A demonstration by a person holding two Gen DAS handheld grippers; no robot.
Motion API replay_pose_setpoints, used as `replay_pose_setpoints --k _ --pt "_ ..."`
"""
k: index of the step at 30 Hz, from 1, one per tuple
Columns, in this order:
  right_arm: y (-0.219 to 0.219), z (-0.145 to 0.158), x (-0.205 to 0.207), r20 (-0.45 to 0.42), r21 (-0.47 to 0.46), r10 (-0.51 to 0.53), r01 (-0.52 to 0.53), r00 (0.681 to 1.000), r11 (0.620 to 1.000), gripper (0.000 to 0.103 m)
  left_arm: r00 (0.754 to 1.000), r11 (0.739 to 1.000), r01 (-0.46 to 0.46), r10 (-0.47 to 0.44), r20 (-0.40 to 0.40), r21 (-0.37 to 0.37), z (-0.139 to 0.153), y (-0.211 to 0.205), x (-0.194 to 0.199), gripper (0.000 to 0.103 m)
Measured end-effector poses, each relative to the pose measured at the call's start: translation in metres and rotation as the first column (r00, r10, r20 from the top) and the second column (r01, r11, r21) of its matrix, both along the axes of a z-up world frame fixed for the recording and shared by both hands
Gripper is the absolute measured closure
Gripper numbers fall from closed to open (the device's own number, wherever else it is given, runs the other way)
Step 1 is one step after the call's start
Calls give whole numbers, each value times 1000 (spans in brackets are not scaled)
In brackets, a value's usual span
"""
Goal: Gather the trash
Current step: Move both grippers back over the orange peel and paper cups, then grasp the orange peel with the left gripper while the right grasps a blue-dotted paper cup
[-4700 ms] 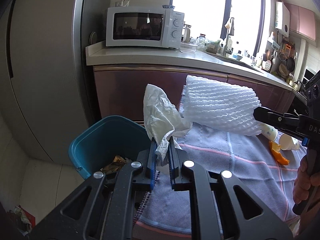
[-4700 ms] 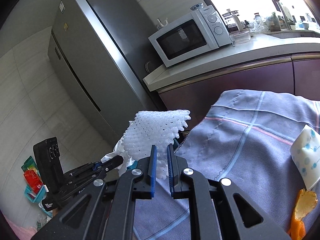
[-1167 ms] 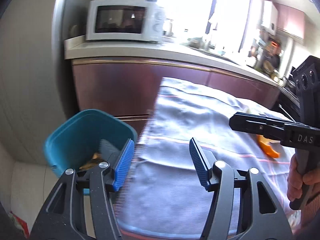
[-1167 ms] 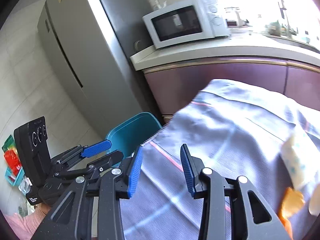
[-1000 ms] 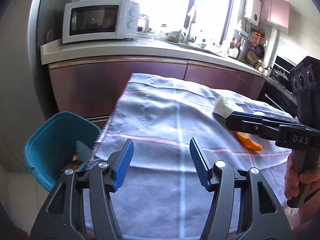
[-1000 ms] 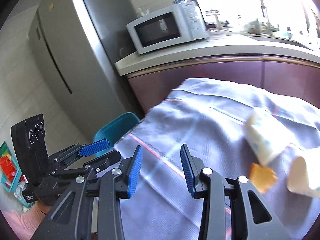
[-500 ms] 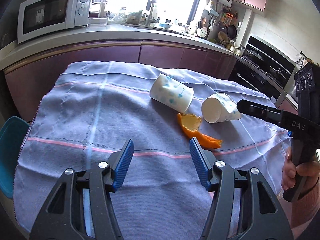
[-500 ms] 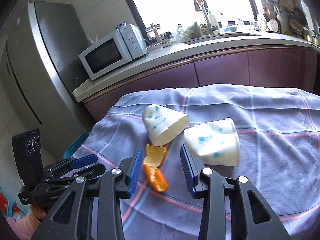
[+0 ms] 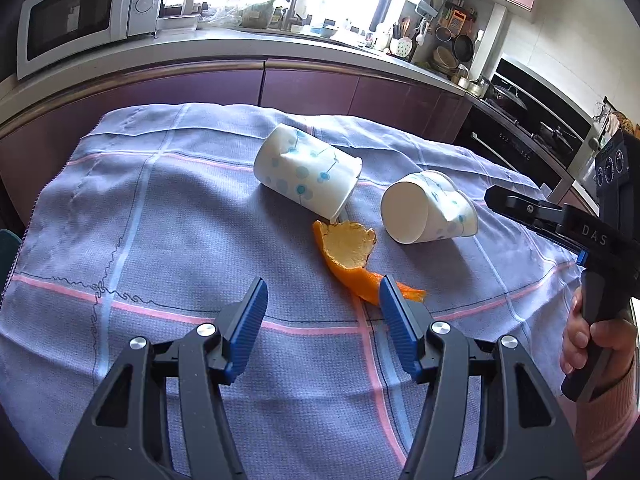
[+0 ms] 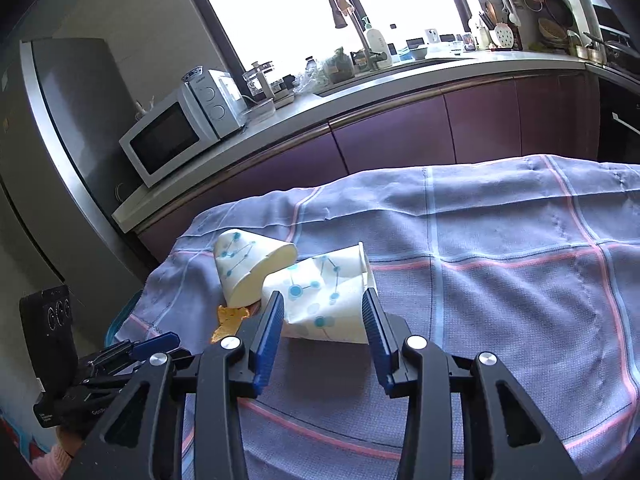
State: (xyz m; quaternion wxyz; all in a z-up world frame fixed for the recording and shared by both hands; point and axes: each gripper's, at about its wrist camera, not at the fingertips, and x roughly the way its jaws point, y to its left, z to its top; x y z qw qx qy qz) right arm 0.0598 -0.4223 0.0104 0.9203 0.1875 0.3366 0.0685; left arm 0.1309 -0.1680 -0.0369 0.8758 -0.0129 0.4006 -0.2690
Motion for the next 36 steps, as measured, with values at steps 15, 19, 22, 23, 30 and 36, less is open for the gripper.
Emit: replay_pose_setpoints --k 15,19,22,23,30,36 --pt "-29 -22 19 -53 85 -4 9 999 996 58 999 999 -32 31 -34 -7 -7 -10 3 45" --pt "-33 -28 25 -66 116 10 -2 998 993 56 999 999 -30 30 -42 -11 -7 -11 7 45" --pt "-35 -32 29 -73 142 21 -10 997 990 56 999 1000 -24 24 -46 -8 -6 -15 10 45" --pt "-35 -33 31 -74 150 24 -13 997 989 56 999 1000 -21 21 -45 -6 -6 -17 11 45" --pt "-34 -36 38 -82 168 50 -36 995 985 55 999 1000 -12 13 -51 11 -9 -26 13 45" --pt "-34 -37 40 -83 180 70 -55 994 982 55 998 1000 -11 12 -63 17 -11 -31 15 47"
